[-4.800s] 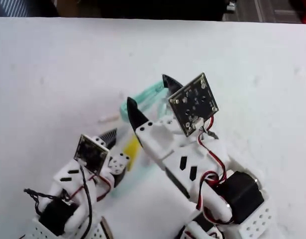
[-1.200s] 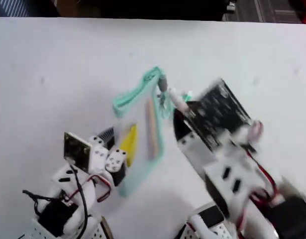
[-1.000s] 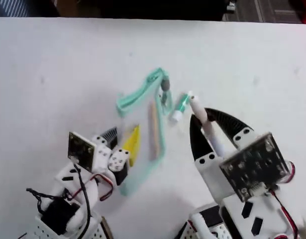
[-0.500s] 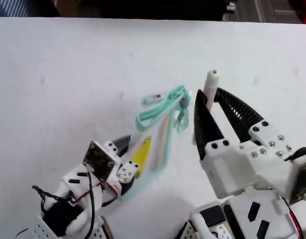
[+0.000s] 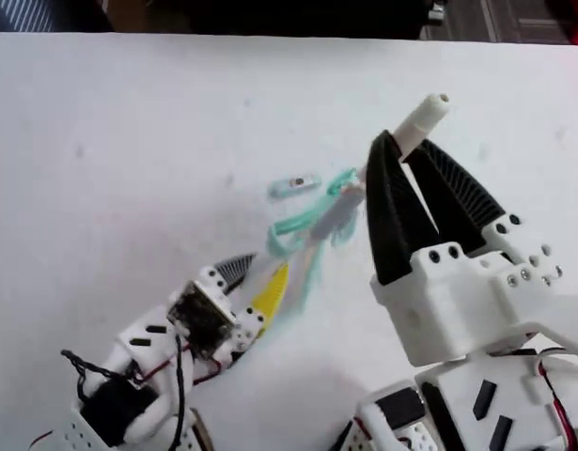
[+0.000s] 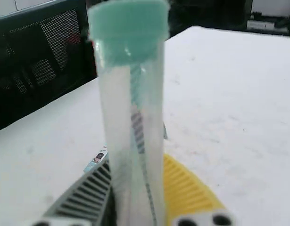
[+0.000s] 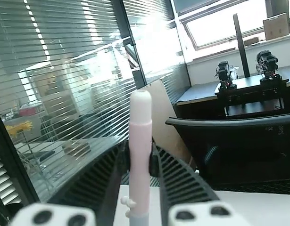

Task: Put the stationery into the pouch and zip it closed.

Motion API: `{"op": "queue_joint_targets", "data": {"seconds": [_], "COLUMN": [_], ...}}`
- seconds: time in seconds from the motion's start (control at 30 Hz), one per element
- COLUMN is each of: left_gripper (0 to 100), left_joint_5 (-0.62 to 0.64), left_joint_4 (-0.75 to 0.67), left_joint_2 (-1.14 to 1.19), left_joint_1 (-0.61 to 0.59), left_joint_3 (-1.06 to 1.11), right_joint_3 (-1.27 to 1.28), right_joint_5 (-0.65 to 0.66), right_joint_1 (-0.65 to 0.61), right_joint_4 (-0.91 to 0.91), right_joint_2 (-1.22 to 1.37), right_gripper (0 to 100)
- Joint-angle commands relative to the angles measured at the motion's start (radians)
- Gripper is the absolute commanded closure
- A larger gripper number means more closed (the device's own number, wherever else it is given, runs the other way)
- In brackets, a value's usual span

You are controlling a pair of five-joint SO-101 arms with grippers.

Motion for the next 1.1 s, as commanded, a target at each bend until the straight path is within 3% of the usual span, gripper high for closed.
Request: {"op": "queue_joint_targets", "data": {"seconds": [0.0, 0.27, 0.57, 1.07], "left_gripper": [87, 86, 86, 86], "left_joint_5": [-0.012, 0.0, 0.0, 0.0], "left_joint_4": [0.021, 0.023, 0.025, 0.025], "left_joint_2": [-0.01, -0.01, -0.01, -0.01], "left_joint_1": [-0.002, -0.064, -0.059, -0.064], "left_joint_3": [-0.011, -0.015, -0.015, -0.015], "right_joint_3": [-0.002, 0.049, 0.129, 0.132], "right_joint_5": [0.0, 0.002, 0.034, 0.051], "right_joint_1": [-0.027, -0.022, -0.028, -0.088], "right_joint_4": [0.002, 0.073, -0.168, -0.065], "right_joint_2": [0.019, 0.021, 0.024, 0.156], "right_gripper": [98.2, 98.1, 98.2, 98.2]}}
